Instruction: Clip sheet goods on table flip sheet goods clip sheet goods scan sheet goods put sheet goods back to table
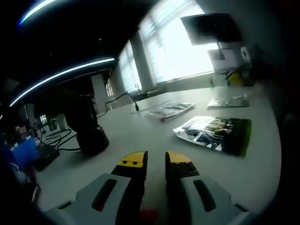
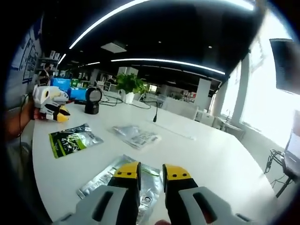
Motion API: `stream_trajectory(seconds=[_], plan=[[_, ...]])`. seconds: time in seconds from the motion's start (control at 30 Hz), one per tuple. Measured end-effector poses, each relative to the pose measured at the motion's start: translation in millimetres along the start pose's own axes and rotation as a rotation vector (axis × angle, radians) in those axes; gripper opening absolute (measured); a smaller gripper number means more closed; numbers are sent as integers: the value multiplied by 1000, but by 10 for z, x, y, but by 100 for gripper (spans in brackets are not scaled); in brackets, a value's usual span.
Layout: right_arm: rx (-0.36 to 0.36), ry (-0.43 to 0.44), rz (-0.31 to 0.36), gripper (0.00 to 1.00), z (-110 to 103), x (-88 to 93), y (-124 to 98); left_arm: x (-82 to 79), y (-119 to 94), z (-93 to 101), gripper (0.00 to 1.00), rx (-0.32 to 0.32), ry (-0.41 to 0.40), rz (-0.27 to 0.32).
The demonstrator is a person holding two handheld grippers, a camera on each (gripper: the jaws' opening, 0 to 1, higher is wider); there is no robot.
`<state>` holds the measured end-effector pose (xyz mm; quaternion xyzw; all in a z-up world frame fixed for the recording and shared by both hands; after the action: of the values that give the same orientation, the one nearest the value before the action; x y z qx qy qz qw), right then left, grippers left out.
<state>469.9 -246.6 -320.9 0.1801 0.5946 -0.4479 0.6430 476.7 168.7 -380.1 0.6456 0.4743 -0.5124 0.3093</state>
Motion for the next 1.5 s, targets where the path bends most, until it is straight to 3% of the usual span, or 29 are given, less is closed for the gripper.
stream_trajectory(seconds=[0.3, 0.47, 0.87, 1.23, 1.5], plan=[[-62, -21, -111, 21, -30, -47, 178, 3, -10, 21, 8, 6, 11, 0], [-87, -18, -165, 22, 67, -39, 262, 6, -12, 30, 8, 10, 19, -1], [-123, -12, -271, 22, 149, 75, 390, 26, 46, -17, 8, 10, 19, -1], [-181, 79, -313, 26, 528, 177, 653, 35, 76, -37, 8, 13, 19, 4], [-204, 98, -410, 28, 644, 241, 730, 37, 80, -32, 8, 17, 20, 3]])
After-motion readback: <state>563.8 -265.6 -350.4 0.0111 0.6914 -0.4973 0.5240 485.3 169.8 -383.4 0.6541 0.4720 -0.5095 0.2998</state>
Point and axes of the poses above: the point that each gripper's makers call its tool centre point, and the gripper's own axes: y roughly forward along the fingers, z roughly to its right, x roughly out of its underside, the point moved 8 cm from there along -y, roughly backward along the fingers, and after that the axes turned 12 degrees about -x, right-handed, at the moved point
